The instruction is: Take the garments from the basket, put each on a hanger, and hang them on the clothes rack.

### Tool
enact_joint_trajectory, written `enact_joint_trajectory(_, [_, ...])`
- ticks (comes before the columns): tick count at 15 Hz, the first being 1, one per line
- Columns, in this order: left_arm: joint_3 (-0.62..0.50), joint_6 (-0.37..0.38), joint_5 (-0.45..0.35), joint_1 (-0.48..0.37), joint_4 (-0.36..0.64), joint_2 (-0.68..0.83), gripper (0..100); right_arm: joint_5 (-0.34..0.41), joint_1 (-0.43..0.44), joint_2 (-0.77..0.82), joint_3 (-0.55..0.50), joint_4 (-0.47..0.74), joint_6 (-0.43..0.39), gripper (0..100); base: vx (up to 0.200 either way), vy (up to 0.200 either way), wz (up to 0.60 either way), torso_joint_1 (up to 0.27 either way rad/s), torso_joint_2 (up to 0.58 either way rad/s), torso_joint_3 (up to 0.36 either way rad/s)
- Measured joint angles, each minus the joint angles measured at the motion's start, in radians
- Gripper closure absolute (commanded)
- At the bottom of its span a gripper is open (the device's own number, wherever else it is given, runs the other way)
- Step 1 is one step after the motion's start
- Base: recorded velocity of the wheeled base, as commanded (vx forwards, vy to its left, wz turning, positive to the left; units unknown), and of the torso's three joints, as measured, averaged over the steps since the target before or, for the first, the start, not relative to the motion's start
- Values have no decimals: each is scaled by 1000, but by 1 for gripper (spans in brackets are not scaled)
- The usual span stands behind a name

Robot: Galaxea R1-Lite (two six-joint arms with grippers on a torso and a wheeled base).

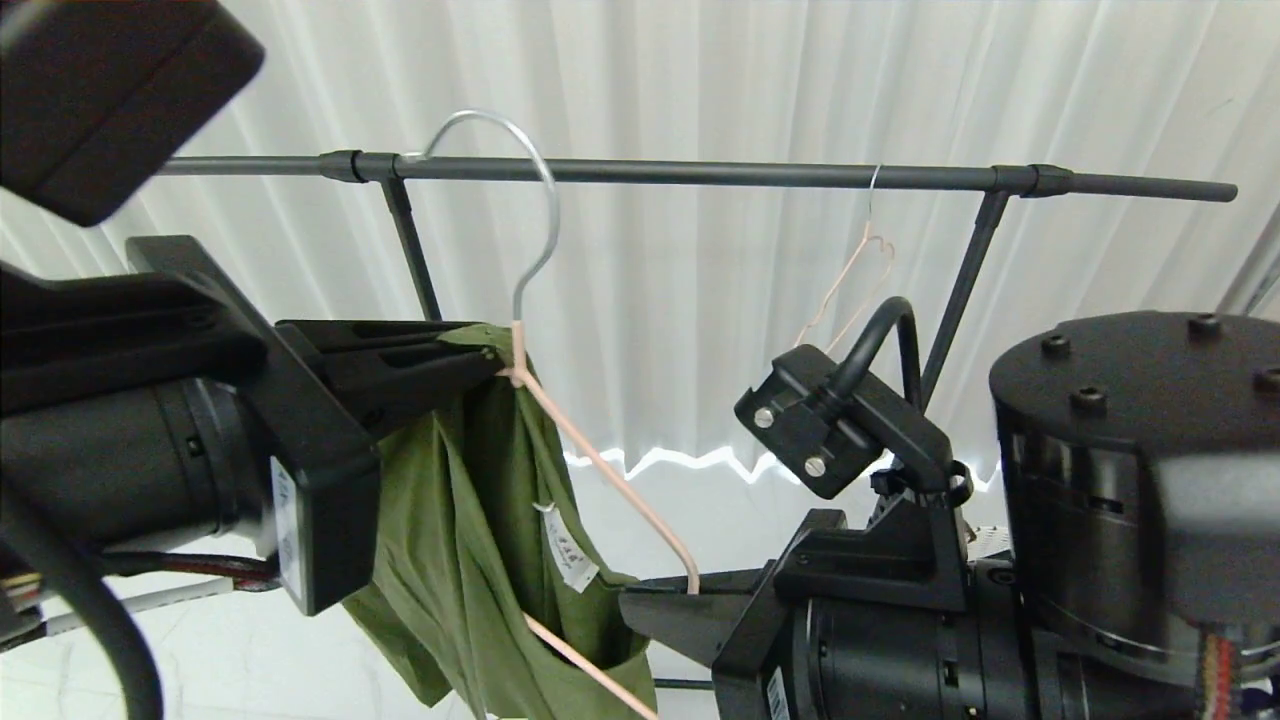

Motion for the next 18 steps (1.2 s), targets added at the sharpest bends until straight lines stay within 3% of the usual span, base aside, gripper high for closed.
enact_joint_trajectory(6, [13,3,0,26,1,-21,100,-72,-54,-37,19,-5,-34,100,0,0,0,0,0,0])
enact_joint_trajectory(11, [54,16,7,29,0,-22,100,-90,-91,-55,69,-164,-73,100,0,0,0,0,0,0])
enact_joint_trajectory(18, [84,17,57,69,-1,-15,100,-90,-112,-72,115,-249,-177,100,0,0,0,0,0,0])
